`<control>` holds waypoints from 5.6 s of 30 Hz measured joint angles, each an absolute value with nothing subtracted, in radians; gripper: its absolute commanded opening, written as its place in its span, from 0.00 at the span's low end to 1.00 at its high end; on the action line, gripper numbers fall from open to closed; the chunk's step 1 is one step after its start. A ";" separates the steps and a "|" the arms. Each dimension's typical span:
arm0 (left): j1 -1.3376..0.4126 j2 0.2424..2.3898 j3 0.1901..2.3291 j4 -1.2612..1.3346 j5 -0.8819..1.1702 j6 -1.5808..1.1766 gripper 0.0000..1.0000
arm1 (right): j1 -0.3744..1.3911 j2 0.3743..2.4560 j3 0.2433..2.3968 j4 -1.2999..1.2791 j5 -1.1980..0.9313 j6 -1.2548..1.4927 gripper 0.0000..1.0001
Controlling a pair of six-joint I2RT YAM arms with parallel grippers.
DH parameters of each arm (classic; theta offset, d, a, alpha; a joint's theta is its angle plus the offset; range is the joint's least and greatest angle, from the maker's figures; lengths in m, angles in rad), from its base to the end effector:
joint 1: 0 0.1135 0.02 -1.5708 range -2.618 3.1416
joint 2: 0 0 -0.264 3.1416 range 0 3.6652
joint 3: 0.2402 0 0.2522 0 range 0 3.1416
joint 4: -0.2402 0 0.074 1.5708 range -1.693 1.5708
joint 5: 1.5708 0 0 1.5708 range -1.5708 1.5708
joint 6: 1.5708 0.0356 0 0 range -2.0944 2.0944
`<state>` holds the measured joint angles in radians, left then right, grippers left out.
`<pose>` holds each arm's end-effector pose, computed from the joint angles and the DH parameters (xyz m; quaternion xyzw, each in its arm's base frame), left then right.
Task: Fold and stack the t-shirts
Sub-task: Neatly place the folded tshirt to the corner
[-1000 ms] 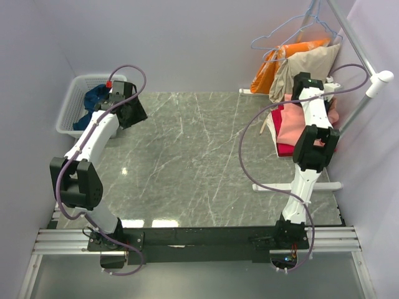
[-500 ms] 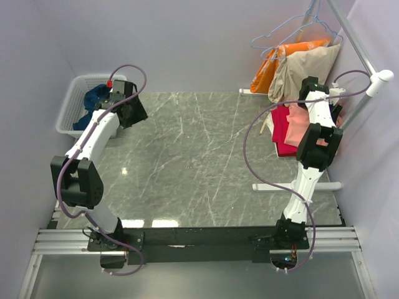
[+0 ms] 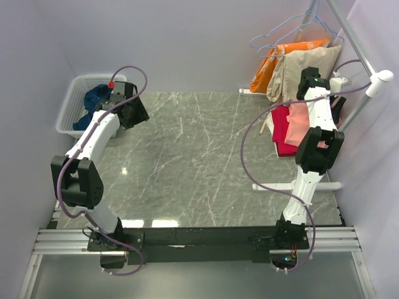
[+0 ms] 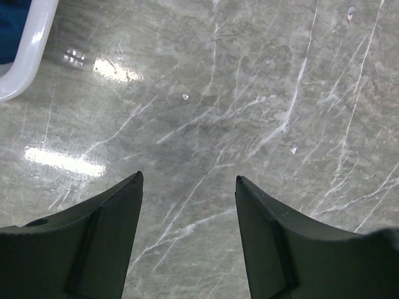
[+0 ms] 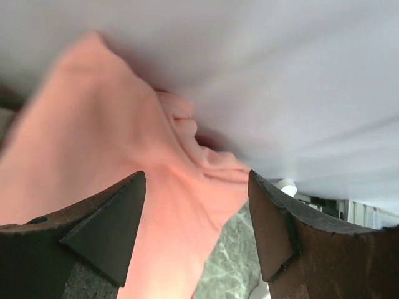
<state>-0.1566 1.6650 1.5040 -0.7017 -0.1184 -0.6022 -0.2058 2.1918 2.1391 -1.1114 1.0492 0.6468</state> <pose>0.3635 -0.0531 0.3132 -0.2269 0.9087 -0.0766 0.3420 0.4417 -0.1237 0.2910 0.4426 0.7300 -0.4404 0.2779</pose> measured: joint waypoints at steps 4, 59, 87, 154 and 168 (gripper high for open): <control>-0.157 1.661 1.489 -0.696 -0.115 -0.602 0.66 | -0.142 2.117 2.139 -1.100 1.076 0.635 0.74; -0.157 1.684 1.329 -0.561 -0.101 -0.605 0.66 | 0.017 2.148 1.826 -0.918 0.802 0.366 0.50; -0.157 1.684 1.329 -0.561 -0.096 -0.606 0.66 | -0.015 2.173 1.828 -0.945 0.778 0.398 0.38; -0.157 1.798 1.420 -0.562 -0.075 -0.624 0.66 | 0.025 2.240 1.990 -1.048 0.882 0.384 0.00; -0.157 1.798 1.420 -0.562 -0.075 -0.629 0.66 | 0.076 2.276 1.978 -1.073 0.879 0.400 0.62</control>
